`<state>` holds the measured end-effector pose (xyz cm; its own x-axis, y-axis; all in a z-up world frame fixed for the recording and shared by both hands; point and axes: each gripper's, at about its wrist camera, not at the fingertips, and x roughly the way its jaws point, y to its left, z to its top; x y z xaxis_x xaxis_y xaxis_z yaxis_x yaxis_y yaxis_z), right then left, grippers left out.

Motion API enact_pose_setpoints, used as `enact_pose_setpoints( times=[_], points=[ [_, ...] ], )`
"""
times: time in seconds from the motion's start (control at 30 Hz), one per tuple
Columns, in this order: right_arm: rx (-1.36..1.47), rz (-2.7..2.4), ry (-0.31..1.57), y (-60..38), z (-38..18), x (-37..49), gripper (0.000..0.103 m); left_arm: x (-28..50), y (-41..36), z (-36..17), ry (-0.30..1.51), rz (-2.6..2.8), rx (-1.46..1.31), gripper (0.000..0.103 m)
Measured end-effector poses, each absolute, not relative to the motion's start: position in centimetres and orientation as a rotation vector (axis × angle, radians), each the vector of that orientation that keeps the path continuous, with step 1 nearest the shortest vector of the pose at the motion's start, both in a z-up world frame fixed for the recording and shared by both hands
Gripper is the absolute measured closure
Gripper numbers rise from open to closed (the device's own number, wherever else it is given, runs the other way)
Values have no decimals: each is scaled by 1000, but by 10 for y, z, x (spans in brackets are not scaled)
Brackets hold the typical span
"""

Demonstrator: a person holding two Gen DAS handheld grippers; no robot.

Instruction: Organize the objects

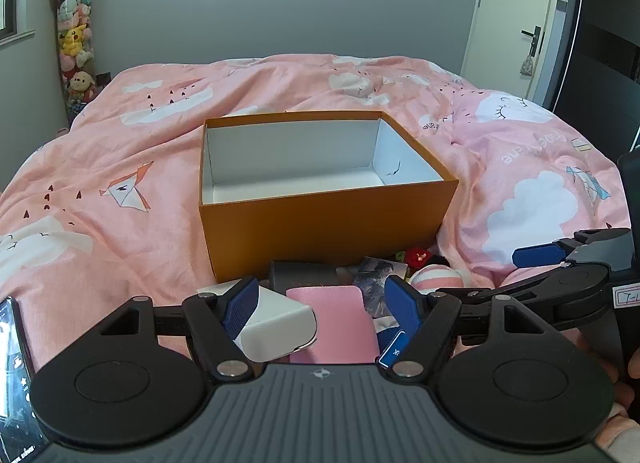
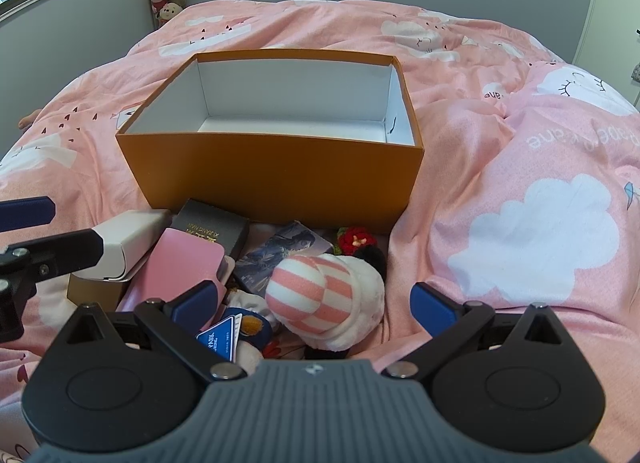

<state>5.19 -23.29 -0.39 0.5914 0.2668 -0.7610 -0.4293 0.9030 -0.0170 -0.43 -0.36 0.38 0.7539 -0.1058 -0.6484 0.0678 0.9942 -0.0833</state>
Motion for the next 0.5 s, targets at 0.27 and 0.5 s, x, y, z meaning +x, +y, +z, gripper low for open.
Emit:
enact_pose_setpoints(
  times=[0.27,0.5],
  points=[
    [-207,409,848,-233,-4,52,1,-3,-2,3,717,-91,-56,18],
    [-209,409,848,-233,-5,52,1,-3,-3,2,724,-90,-56,18]
  ],
)
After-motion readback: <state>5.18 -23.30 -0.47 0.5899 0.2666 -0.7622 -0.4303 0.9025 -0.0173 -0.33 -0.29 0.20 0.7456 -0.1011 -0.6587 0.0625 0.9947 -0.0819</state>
